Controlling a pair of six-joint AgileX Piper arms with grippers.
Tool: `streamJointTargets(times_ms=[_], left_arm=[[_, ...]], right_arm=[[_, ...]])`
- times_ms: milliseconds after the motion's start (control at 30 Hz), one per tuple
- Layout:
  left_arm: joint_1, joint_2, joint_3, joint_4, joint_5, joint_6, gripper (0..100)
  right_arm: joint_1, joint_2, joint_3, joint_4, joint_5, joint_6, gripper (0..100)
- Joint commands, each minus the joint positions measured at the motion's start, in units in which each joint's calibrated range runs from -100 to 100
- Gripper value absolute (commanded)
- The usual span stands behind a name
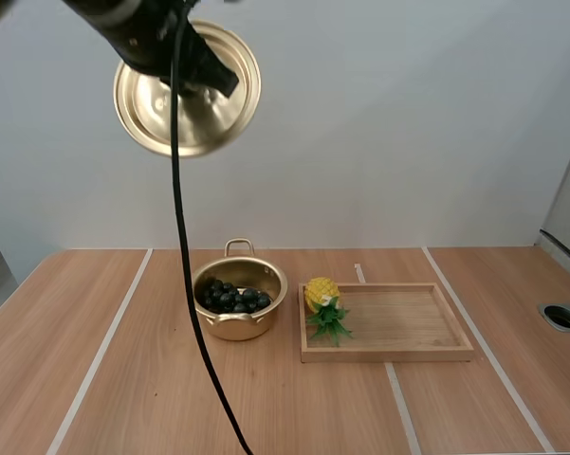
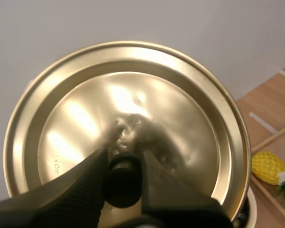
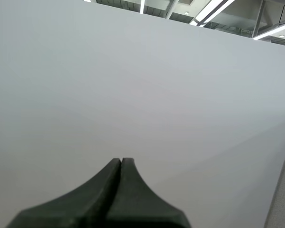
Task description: Open the pot, put the grape inside, and close it
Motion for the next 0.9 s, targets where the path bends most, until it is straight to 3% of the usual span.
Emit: streamJointTargets(times_ms=[0, 267, 533, 867], left_arm=[[0.25, 1.1, 6.1, -4.6, -4.2, 2.3, 0], [0.25, 8.1, 12.8, -6.8, -3.0, 7.2, 0], [0.25, 16.6, 13.5, -6.9, 8.2, 12.3, 0], [0.25, 26.1, 13.5, -9.4, 9.7, 14.7, 0]], right_arm=[[-0.3, -0.5, -0.5, -1.8, 0.2, 0.1, 0], [-0.3, -0.5, -0.5, -4.3, 0.5, 0.1, 0], [-0.3, -0.5, -0.5, -5.1, 3.9, 0.1, 0], [-0.3, -0.5, -0.5, -5.1, 4.3, -0.1, 0]])
